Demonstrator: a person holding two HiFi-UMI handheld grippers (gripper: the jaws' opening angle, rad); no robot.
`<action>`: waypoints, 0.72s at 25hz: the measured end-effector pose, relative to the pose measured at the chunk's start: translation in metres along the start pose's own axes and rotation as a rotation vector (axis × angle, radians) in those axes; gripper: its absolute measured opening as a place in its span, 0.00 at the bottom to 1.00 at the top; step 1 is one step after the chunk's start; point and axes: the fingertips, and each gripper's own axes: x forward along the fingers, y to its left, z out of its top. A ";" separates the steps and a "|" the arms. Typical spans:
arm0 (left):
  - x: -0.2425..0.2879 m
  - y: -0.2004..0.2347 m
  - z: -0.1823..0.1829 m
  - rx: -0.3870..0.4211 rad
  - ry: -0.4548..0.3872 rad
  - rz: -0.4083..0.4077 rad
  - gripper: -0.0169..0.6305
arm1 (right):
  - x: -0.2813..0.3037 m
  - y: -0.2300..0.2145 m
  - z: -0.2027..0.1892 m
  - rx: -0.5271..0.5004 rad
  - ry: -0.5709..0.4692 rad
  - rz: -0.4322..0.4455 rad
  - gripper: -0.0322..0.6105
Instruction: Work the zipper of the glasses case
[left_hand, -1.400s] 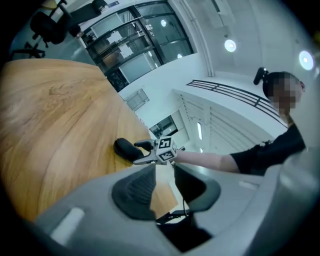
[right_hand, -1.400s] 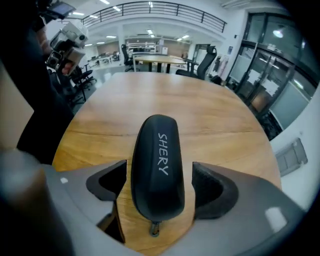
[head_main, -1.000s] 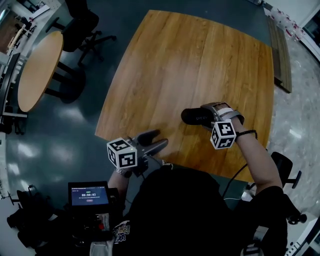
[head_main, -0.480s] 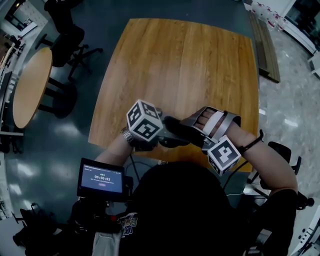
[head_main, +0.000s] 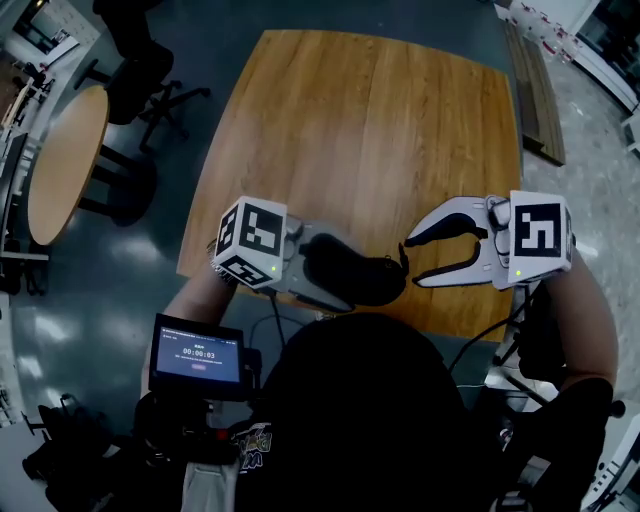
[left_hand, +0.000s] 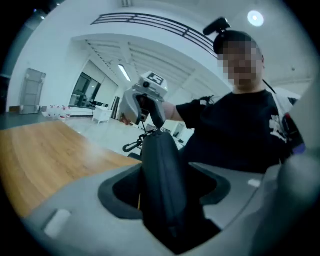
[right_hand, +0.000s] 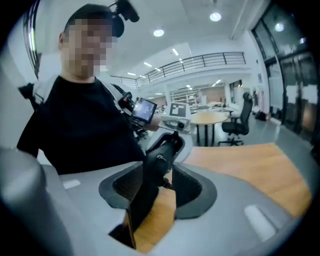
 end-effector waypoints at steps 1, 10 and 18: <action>0.001 -0.005 -0.001 0.017 0.031 -0.007 0.46 | 0.003 0.004 -0.002 0.040 0.009 0.081 0.34; 0.004 -0.025 -0.006 0.081 0.138 0.008 0.45 | 0.033 0.010 -0.001 0.416 -0.071 0.427 0.28; 0.011 -0.033 -0.013 0.079 0.227 -0.022 0.44 | 0.037 0.022 0.002 0.539 -0.067 0.552 0.30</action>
